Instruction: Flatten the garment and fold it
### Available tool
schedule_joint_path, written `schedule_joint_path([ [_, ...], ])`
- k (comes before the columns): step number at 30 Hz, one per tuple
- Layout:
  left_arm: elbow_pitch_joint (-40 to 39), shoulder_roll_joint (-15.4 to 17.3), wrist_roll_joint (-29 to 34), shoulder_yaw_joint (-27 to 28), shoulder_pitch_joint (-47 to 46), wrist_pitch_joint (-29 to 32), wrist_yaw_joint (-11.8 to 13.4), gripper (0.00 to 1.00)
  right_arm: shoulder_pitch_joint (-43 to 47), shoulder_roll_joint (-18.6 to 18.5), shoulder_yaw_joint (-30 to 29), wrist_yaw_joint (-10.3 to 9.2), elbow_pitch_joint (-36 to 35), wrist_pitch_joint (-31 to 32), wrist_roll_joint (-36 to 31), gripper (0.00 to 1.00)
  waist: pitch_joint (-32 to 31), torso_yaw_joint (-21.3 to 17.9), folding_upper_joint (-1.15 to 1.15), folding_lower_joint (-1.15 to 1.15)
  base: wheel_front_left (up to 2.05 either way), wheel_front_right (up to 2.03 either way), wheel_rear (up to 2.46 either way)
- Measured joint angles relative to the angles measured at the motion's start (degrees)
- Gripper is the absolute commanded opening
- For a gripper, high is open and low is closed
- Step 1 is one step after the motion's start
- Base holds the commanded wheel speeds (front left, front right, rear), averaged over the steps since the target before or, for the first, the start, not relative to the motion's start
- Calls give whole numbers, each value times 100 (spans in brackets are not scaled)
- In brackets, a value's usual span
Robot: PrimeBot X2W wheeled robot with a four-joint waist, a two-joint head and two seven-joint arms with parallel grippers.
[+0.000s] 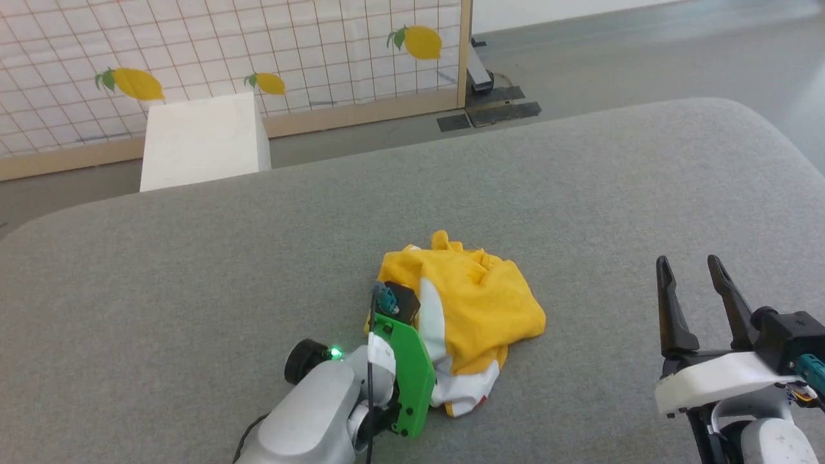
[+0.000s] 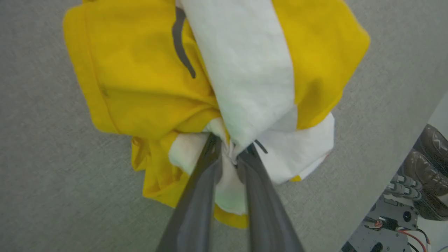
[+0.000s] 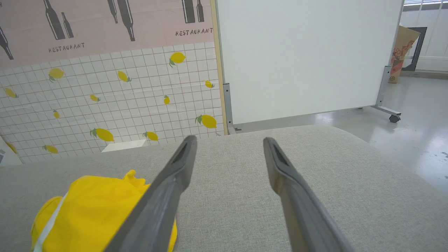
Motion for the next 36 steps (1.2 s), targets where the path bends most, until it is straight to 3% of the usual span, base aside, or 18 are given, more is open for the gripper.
schedule_joint_path([
  [1,14,-1,-58,-12,0,130,-11,100,1,0,3,0,3,0,12,100,23,-7,0,0,0,0,0],
  [4,-62,13,-152,11,1,236,-24,100,5,1,10,0,19,0,29,100,64,22,0,0,0,0,0],
  [8,-466,91,-154,242,1,-352,41,100,10,1,41,0,44,-1,30,100,52,146,0,0,0,0,0],
  [17,-1677,489,-35,1157,118,-2773,499,100,20,1,90,0,45,-2,31,100,-47,553,0,0,0,0,0],
  [23,-1979,794,83,1658,664,-4022,778,100,29,2,86,0,31,0,29,100,-142,822,0,0,0,0,0],
  [30,-2223,945,453,2134,1425,-4225,938,100,68,3,132,0,-56,110,-76,100,-236,1120,0,0,0,0,0],
  [36,-2689,717,856,2561,2010,-4244,940,100,158,2,156,0,-142,330,-193,100,-267,1381,0,0,0,0,0],
])
